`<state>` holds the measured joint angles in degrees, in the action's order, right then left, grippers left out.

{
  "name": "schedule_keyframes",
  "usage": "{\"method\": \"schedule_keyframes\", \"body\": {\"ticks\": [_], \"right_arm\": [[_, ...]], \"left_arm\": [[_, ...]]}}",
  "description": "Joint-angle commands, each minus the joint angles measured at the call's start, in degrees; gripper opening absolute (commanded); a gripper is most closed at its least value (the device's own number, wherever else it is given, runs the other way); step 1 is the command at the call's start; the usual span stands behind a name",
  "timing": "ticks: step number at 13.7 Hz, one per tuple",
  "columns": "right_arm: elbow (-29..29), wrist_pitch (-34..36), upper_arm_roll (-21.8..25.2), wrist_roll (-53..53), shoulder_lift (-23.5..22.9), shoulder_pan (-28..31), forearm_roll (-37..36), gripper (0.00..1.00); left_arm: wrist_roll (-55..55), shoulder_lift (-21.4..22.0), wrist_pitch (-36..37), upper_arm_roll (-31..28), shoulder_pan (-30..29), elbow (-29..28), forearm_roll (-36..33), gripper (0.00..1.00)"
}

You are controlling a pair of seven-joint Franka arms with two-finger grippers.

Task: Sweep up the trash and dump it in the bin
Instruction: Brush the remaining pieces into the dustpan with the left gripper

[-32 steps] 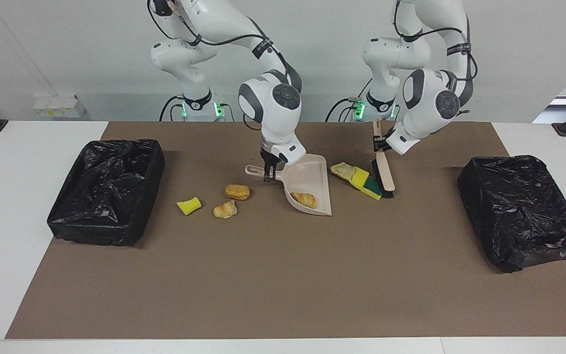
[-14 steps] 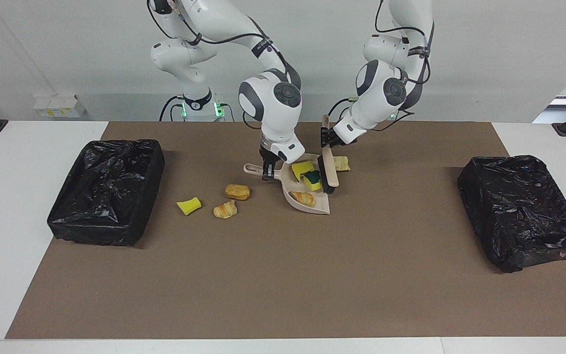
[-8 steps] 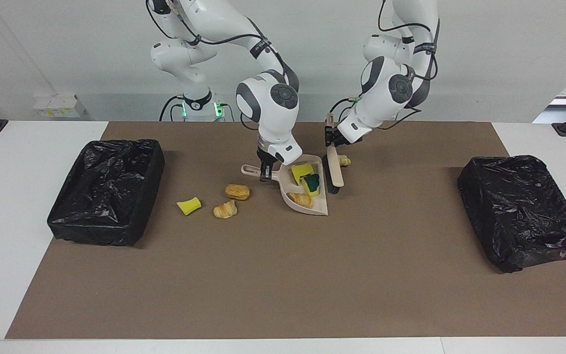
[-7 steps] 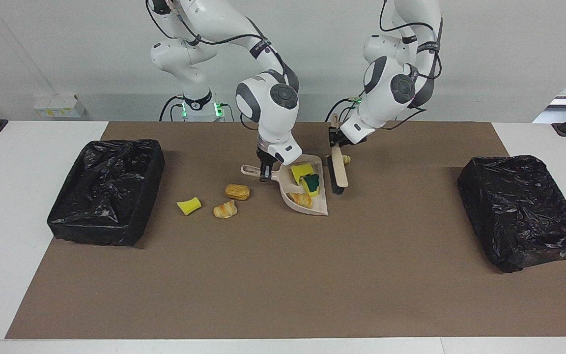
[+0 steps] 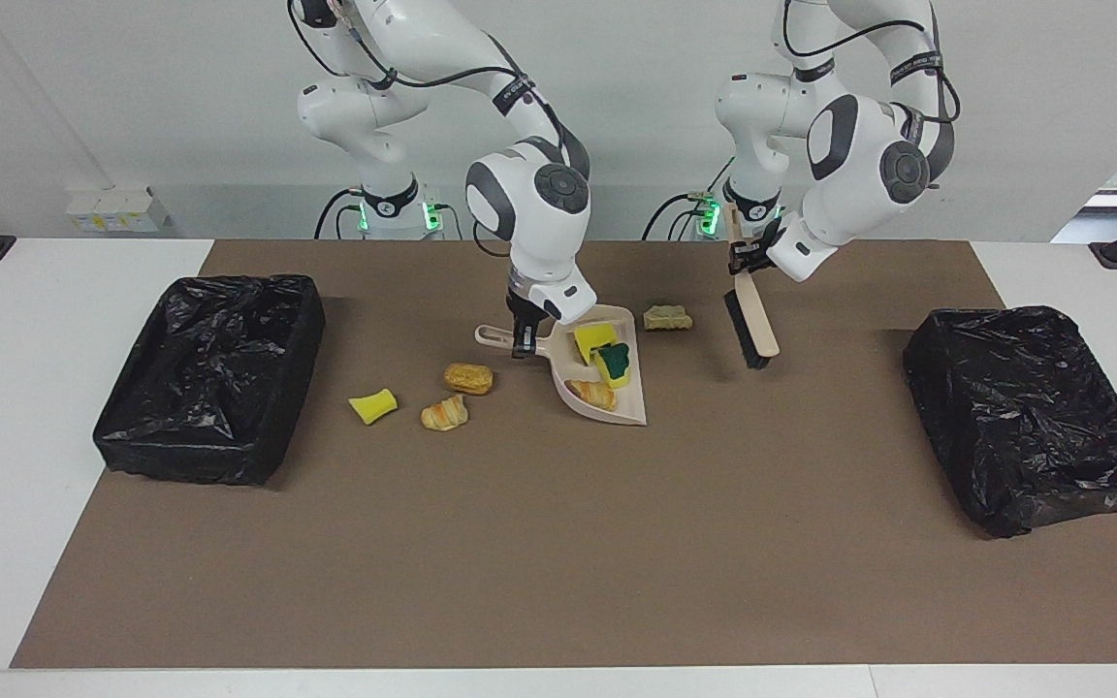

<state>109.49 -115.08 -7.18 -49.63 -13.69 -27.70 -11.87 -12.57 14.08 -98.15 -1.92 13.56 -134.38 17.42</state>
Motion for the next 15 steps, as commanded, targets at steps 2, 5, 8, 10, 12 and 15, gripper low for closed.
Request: {"method": "schedule_keyframes", "body": {"ticks": [2, 5, 8, 10, 12, 15], "right_arm": [[3.97, -0.58, -0.21, -1.08, 2.52, 0.46, -1.49, 0.0], [4.59, -0.93, -0.21, -1.08, 2.88, 0.63, -1.49, 0.0], [4.59, -0.94, -0.21, -1.08, 2.88, 0.63, -1.49, 0.0], [4.59, -0.85, -0.21, -1.17, 2.88, 0.72, -1.49, 0.0], [4.59, -0.76, -0.21, -1.17, 2.88, 0.72, -1.49, 0.0], [4.59, -0.76, -0.21, -1.17, 2.88, 0.81, -1.58, 0.0]], "left_arm": [[-1.4, 7.62, -3.7, 1.13, -0.02, -9.83, -0.63, 0.0], [-4.19, 8.42, -11.36, 1.31, 5.68, -16.0, 0.68, 0.0], [-12.0, 8.07, -15.13, 1.31, 14.01, -15.92, 4.37, 0.0], [-16.86, 7.02, -19.26, 1.31, 18.51, -16.0, 4.64, 0.0], [-17.05, 4.91, -21.9, 1.31, 20.27, -16.09, 7.97, 0.0], [-17.05, 3.76, -26.2, 1.22, 20.28, -15.66, 14.81, 0.0]]}}
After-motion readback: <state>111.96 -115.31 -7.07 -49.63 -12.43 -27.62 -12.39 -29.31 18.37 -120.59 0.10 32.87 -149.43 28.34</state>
